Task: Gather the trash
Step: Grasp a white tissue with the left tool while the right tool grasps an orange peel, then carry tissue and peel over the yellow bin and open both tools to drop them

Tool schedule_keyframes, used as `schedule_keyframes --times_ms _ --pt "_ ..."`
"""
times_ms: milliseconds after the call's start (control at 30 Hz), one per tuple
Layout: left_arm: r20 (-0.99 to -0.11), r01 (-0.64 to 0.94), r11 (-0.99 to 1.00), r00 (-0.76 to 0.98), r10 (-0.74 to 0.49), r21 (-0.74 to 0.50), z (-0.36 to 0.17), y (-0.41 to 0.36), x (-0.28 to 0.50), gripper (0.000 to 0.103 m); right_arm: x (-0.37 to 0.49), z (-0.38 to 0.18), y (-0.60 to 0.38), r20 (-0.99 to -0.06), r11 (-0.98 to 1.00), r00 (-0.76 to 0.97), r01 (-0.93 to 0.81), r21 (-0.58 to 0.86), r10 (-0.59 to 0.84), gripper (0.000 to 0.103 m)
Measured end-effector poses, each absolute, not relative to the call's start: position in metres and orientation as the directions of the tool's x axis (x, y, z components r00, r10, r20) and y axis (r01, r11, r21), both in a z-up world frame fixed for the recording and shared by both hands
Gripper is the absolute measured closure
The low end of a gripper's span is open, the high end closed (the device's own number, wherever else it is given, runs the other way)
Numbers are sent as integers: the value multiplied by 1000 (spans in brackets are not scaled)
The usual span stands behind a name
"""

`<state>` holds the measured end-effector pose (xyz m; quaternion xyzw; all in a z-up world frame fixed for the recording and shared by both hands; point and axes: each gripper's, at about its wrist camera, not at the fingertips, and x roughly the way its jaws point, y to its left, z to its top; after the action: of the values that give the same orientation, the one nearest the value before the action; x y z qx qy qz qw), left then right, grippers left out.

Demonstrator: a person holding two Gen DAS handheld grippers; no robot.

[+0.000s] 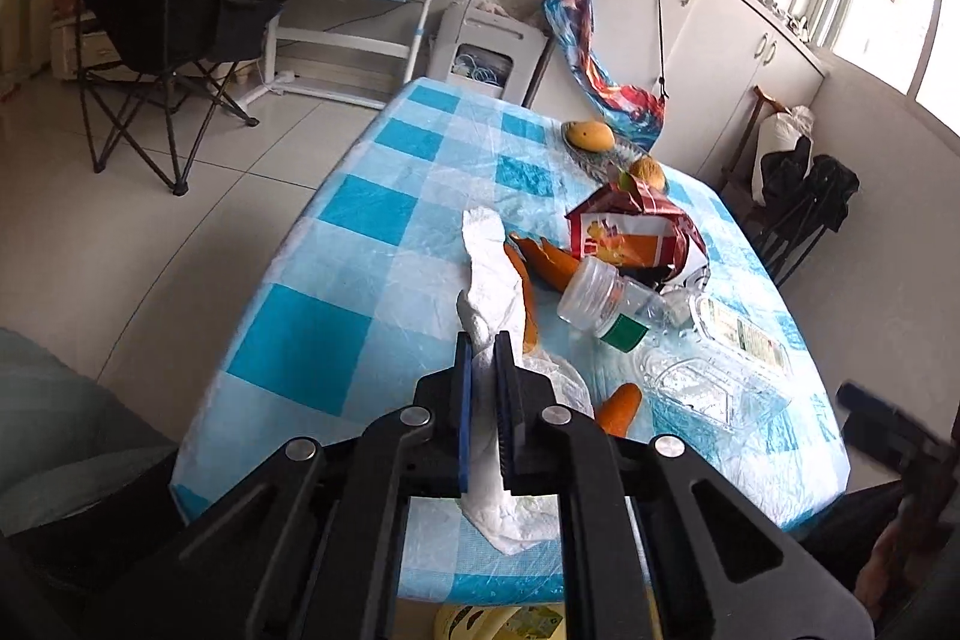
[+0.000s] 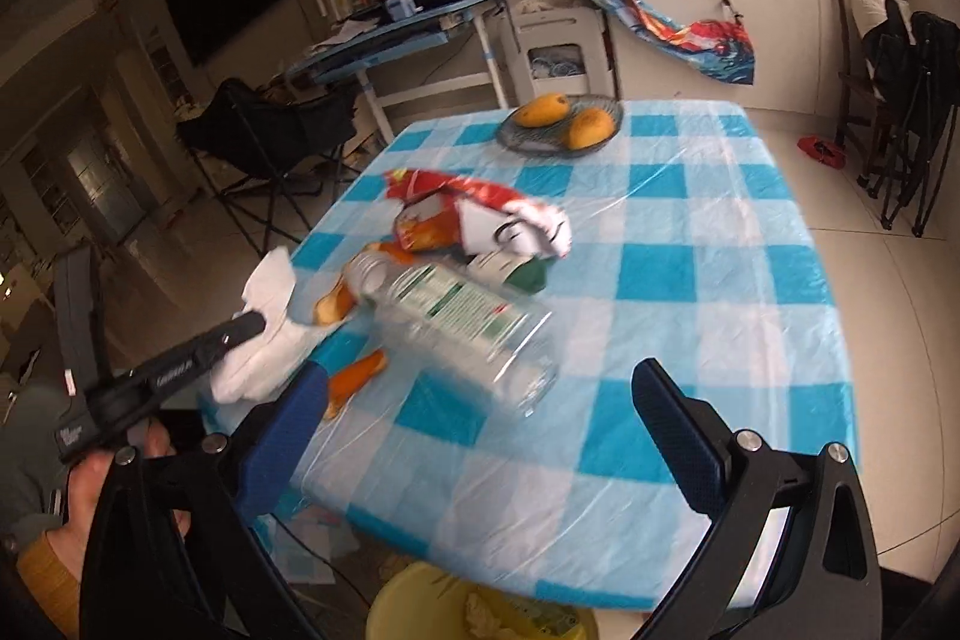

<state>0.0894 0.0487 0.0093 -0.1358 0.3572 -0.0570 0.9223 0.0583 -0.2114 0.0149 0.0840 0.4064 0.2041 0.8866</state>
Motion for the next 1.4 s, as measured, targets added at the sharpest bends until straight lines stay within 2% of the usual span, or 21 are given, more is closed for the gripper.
schedule_keyframes --times_ms 167,233,333,500,600,700,800,867,933,1400 --pt "-612 -41 949 773 -168 -313 18 65 73 96 64 -5 -150 -740 880 503 -396 262 447 8" --pt "-599 -62 945 786 -153 -323 21 72 66 96 73 -12 -142 -747 888 502 -376 265 436 9" --pt "-587 -81 938 797 -143 -338 24 81 60 96 93 -24 -138 -763 909 502 -306 284 408 26" --pt "-574 -87 930 806 -146 -358 27 88 56 96 106 -27 -121 -774 937 536 -271 220 337 27" --pt "-571 -74 930 806 -157 -361 27 86 55 96 112 -27 -110 -782 948 549 -274 165 295 31" --pt "-569 -61 930 805 -168 -362 27 83 55 96 114 -28 -102 -786 949 561 -300 100 260 43" --pt "-566 -53 927 804 -181 -371 27 83 55 96 113 -27 -103 -787 942 559 -324 84 262 59" --pt "-566 -48 925 803 -189 -377 27 82 55 96 113 -27 -111 -788 940 551 -328 100 276 76" --pt "-566 -45 924 802 -193 -380 27 81 55 96 113 -27 -115 -790 939 542 -323 121 288 86" --pt "-575 -35 928 793 -200 -370 24 75 55 96 79 -20 -133 -771 918 529 -353 181 355 87"
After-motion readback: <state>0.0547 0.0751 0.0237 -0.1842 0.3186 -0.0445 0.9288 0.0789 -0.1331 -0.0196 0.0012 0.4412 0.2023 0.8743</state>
